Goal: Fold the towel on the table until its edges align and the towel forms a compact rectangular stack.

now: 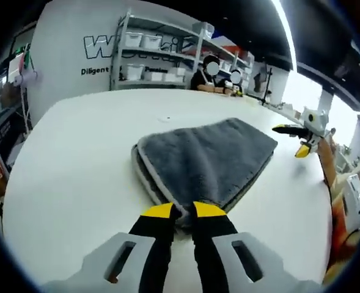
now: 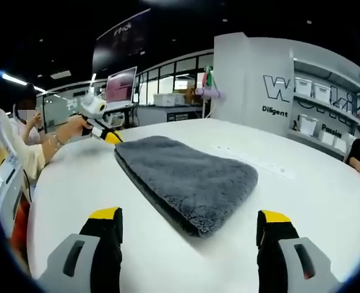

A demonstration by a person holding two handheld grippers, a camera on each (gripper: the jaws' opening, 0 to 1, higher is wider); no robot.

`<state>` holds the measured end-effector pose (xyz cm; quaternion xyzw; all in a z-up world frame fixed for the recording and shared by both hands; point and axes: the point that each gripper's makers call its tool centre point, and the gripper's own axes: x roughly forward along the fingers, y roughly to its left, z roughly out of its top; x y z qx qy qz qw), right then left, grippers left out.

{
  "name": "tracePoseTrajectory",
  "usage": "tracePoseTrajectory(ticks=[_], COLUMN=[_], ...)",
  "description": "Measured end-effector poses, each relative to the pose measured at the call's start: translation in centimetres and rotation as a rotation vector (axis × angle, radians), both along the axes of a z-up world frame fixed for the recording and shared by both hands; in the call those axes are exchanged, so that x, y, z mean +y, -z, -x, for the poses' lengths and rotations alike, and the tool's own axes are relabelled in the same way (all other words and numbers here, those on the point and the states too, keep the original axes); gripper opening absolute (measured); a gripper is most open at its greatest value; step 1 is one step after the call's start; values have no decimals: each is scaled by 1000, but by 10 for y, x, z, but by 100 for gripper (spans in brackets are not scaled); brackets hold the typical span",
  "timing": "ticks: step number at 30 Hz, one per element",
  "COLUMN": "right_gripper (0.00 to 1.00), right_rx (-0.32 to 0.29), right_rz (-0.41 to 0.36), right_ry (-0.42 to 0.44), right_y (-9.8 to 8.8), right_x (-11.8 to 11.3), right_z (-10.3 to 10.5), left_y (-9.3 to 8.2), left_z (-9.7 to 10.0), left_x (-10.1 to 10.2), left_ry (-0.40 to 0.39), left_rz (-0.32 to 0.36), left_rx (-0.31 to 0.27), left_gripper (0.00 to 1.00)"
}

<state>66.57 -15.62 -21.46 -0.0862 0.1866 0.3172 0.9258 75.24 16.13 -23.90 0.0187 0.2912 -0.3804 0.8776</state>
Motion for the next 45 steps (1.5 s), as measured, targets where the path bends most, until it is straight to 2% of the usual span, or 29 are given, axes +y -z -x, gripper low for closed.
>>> tracePoseTrajectory(ticks=[4,6,12,17,18,21,24,33,40,45], right_gripper=[92,92,92,92,92,92,92,92,92,92], right_rx=[4,5,7,6,6,7,8,15,23,27], right_rz=[1,3,2,3,2,0,3,4,6,-4], right_ry=[-3,-2,-1,0,0,2,2,-2,-3,0], right_y=[1,1,1,1,1,0,1,2,3,2], right_x=[0,0,-1,-2,-2,-2,-3,0,2,2], right_z=[1,1,2,4,5,5,6,8,8,6], left_y=[-2,-8,-44,-54,-55,-50,-31,2,12,13], left_z=[0,-4,-12,-10,-12,-13,-10,-3,3,10], left_x=[-2,0,7,17,22,29,32,32,29,17], left_ry=[-5,-17,-89,-151,-185,-232,-247,-245,-219,-182], left_rz=[17,36,165,234,265,289,220,128,111,132], left_rx=[-12,-44,-174,-219,-232,-219,-185,-94,-48,-25], left_gripper=[6,5,2,2,2,2,2,2,2,3])
